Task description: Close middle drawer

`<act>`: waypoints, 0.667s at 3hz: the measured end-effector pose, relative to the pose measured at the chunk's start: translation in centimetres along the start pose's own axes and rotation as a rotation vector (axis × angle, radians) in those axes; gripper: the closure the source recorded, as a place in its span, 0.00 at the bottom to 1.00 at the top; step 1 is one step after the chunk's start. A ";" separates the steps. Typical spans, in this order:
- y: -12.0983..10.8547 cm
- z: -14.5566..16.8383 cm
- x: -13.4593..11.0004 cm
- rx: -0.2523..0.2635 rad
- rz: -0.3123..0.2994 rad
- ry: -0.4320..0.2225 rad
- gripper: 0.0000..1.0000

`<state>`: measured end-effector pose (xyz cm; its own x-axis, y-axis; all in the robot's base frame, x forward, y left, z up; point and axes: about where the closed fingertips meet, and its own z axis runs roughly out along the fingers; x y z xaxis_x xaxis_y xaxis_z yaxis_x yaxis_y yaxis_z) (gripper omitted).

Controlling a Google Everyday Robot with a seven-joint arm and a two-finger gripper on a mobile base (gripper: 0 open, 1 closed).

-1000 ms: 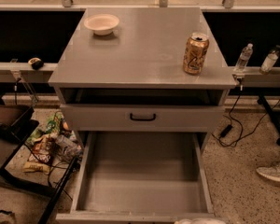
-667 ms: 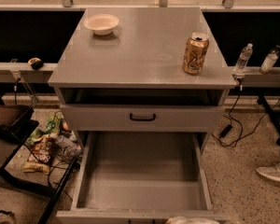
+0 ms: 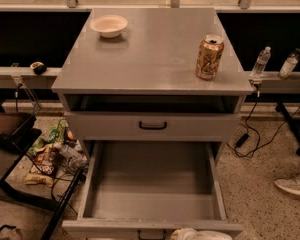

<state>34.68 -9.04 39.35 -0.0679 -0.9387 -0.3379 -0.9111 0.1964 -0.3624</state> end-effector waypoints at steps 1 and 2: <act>-1.1 1.1 0.3 0.000 0.013 -0.010 1.00; -3.4 2.6 0.3 0.004 0.010 -0.019 1.00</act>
Offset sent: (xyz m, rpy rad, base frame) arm 0.1794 -0.0033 -0.0326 0.0556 -0.0380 0.0131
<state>38.84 -9.24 38.23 -0.0696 -0.9312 -0.3578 -0.9086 0.2072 -0.3626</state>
